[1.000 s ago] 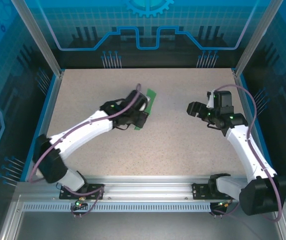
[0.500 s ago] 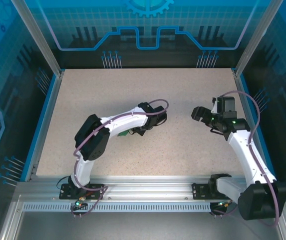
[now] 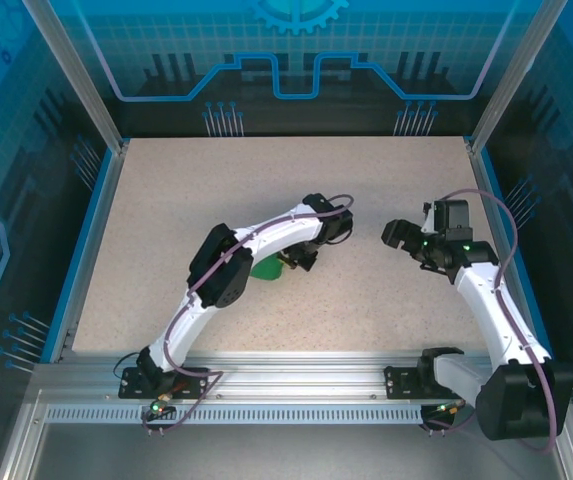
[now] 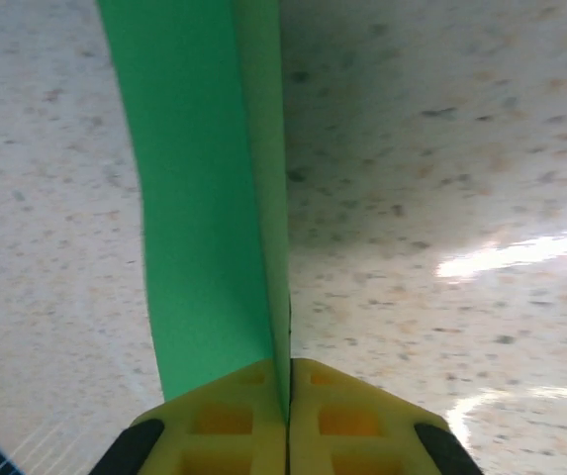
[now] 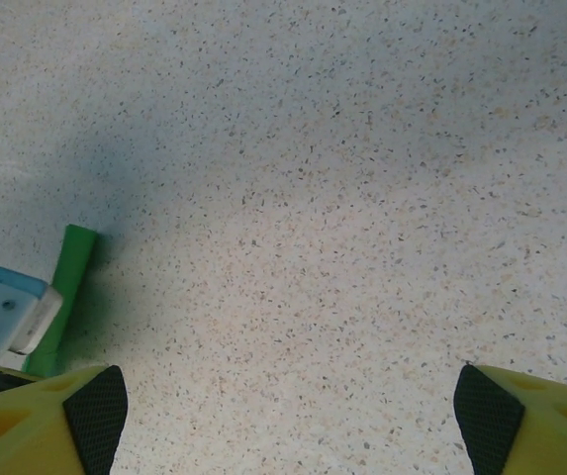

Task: Fold a paper plane with a square sheet of paper (fold left side to right side)
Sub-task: Turn over the paper at the center of the table.

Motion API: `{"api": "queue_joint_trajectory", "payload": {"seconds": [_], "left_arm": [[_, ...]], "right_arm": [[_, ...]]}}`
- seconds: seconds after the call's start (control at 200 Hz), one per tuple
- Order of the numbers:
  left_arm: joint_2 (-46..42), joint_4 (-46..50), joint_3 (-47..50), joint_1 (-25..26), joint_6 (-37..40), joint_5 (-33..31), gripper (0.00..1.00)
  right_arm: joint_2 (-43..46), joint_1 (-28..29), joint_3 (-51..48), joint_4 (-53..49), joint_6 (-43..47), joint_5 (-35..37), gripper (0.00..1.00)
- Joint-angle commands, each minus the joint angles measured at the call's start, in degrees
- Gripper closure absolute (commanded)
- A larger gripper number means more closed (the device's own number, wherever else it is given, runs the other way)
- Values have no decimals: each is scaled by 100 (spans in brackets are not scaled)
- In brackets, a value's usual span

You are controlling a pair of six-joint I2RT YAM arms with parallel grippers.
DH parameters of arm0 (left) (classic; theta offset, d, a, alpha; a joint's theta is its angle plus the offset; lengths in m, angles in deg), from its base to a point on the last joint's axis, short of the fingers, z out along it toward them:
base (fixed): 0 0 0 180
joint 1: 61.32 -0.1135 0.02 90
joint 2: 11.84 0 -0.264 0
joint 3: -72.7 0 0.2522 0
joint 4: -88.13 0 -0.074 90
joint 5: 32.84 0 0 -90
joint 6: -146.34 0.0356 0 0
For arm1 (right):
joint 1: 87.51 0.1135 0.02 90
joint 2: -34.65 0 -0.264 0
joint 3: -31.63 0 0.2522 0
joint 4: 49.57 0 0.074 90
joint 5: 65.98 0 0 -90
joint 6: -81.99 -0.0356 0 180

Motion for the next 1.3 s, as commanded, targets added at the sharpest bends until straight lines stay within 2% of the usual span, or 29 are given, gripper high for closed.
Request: {"api": "queue_joint_trajectory", "payload": {"seconds": [0.0, 0.045, 0.105, 0.315, 0.395, 0.515, 0.715, 0.92, 1.02, 1.17, 1.296], "left_arm": [[106, 264, -423, -114, 237, 832, 87], [116, 208, -508, -169, 303, 1094, 82], [108, 109, -572, -246, 357, 1460, 71], [-357, -517, -406, -428, 490, 2637, 51], [-728, -951, -98, -552, 459, 3033, 49], [-1410, -1585, 644, -836, 339, 3190, 48], [-2573, -2783, 2485, -1802, -91, 3659, 45], [-3774, -4005, 4215, -2444, -617, 3532, 42], [-4537, -4726, 5041, -2555, -922, 3294, 32], [-5230, -5031, 5663, -2658, -1067, 2904, 23], [-5466, -5098, 5970, -2770, -1263, 2821, 22]], "right_arm": [[37, -104, -127, 71, -91, -208, 11], [20, -98, -152, 89, -107, -253, 11], [-6, -97, -187, 137, -117, -345, 10], [-287, -75, -257, 329, -152, -807, 9], [-476, -19, -257, 425, -119, -993, 10], [-794, 305, -170, 590, -141, -1054, 12], [-1609, 1201, 229, 841, -282, -778, 15], [-2838, 2187, 1182, 701, -524, -242, 8], [-3506, 2612, 1783, 520, -582, 54, 3], [-4322, 2911, 2526, 282, -726, 418, 0], [-4833, 2989, 2943, 280, -850, 396, 0]]}}
